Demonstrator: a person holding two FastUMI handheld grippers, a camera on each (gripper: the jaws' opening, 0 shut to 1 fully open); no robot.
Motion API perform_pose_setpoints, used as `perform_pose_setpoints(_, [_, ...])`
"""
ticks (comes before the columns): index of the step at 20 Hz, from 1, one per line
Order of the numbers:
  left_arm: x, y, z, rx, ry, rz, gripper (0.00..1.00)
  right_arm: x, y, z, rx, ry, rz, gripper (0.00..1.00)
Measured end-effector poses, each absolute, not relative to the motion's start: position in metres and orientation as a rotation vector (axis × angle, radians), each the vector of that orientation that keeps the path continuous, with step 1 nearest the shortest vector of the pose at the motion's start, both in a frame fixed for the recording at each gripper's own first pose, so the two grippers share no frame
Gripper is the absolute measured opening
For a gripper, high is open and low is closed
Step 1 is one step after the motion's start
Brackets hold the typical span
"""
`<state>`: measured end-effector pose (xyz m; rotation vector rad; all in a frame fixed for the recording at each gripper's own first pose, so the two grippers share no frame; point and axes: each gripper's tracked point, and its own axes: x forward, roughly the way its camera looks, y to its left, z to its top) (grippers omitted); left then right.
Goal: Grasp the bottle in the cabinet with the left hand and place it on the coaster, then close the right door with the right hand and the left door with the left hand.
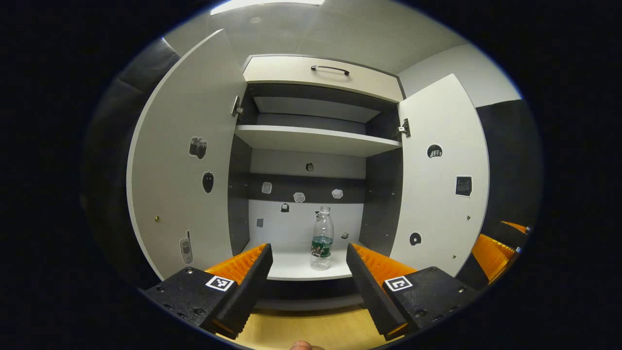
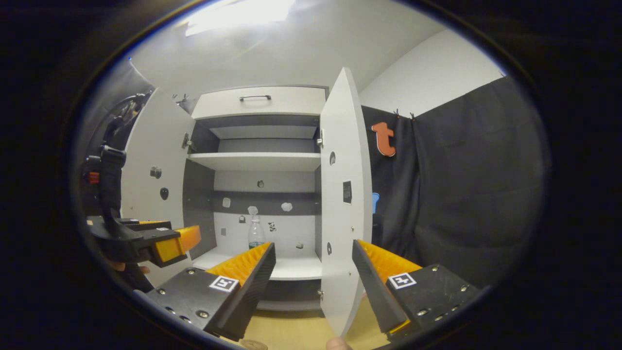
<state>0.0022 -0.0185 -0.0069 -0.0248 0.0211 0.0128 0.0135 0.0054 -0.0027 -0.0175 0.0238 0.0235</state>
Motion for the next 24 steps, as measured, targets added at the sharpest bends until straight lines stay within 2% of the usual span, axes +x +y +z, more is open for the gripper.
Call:
perform_pose_setpoints(1, [0.002,-0.020,-0.006,-0.024,0.022,0.018,0.96,0.014,0.005,-0.001,-0.019,0.023,0.025,0.94])
perform_pose_setpoints(2, [0.002,-0.023,-0.006,-0.027,0.020,0.022,0.97,0.015,0.005,0.000,-0.014,0.015,0.021,0.96])
perform_pose_setpoints(8, [0.004,-0.043,-0.018,-0.051,0.045,-0.001,0.97,0.013,0.004,0.002,-0.003,0.012,-0.003,0.96])
perform_pose_setpoints(16, [0.030,-0.052,-0.021,0.009,0.043,0.015,0.96,0.017,0.007,0.001,0.028,0.011,0.037,0.96])
perform_pose_setpoints(24, [0.104,-0.047,-0.037,-0.037,0.071,0.013,0.96,0.011,-0.001,0.010,0.033,-0.011,-0.014,0.96])
